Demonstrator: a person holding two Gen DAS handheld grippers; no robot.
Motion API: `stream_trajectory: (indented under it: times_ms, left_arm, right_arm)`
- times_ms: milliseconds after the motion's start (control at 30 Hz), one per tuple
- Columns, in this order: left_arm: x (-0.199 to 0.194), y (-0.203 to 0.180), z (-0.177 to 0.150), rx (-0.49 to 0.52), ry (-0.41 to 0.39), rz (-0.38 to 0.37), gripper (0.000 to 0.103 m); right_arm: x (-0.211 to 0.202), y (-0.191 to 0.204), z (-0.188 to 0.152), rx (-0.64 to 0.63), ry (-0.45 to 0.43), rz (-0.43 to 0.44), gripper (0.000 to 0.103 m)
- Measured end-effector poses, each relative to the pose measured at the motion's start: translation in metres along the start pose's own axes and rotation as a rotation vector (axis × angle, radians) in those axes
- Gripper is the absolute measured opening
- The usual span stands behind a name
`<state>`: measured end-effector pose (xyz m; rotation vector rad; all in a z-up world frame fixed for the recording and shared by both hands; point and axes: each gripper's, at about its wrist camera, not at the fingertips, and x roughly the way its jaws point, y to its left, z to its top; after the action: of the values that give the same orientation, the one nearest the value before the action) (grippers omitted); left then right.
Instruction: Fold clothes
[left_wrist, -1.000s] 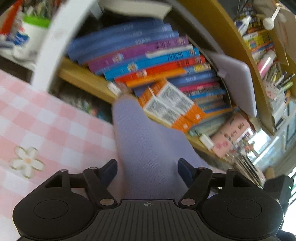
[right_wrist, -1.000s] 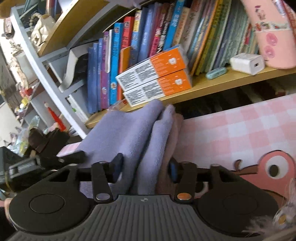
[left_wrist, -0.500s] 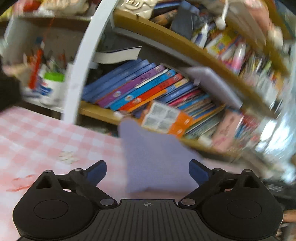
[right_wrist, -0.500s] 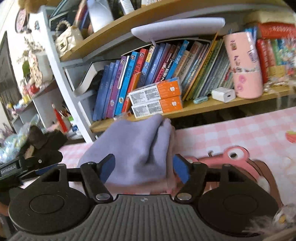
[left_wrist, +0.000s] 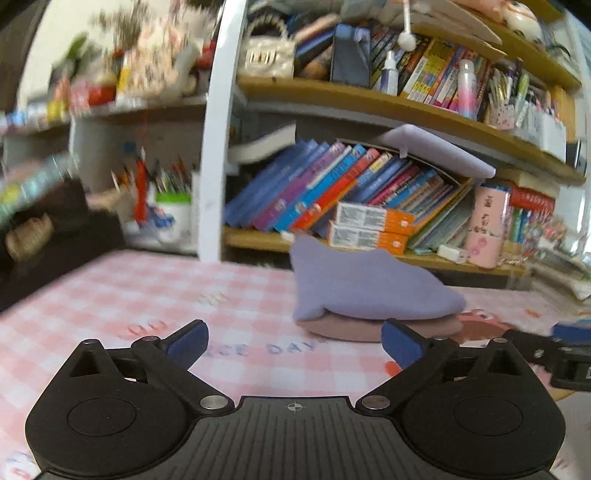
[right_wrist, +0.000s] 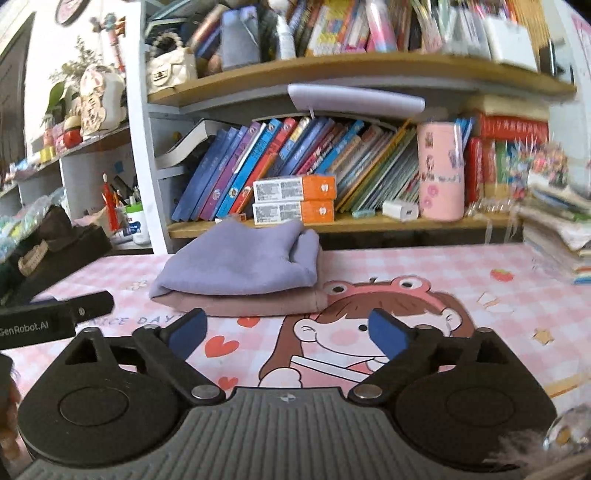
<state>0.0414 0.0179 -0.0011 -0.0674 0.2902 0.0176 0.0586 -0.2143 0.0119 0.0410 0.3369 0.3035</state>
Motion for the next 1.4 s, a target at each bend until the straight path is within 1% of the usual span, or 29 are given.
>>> stream_trajectory:
  times_ms: [67,167,300,567,733,1400]
  left_arm:
    - [-0.007,-0.002,-0.001,0.025,-0.031,0.011,0.103]
    - [-0.012,-0.001,-0.002,0.024,-0.064,-0.002,0.103]
    - [-0.008,-0.003,-0.001,0.038,-0.033,0.001,0.103]
    - [-0.004,-0.012,-0.004,0.091,0.02,-0.012,0.103]
    - [-0.005,-0.016,-0.004,0.108,0.019,0.017,0.103]
    - [-0.001,-0.016,-0.002,0.111,0.054,0.01,0.103]
  right_arm:
    - [-0.001,0.003,-0.003,-0.026,-0.006,-0.015,0.099]
    - [0.002,0.006,-0.006,-0.059,0.011,-0.018,0.101]
    - [0.002,0.006,-0.006,-0.061,0.014,-0.019,0.103]
    - [0.004,0.008,-0.007,-0.066,0.029,-0.055,0.103]
    - [0.003,0.01,-0.008,-0.079,0.024,-0.07,0.103]
    - [0.006,0.011,-0.008,-0.091,0.041,-0.081,0.103]
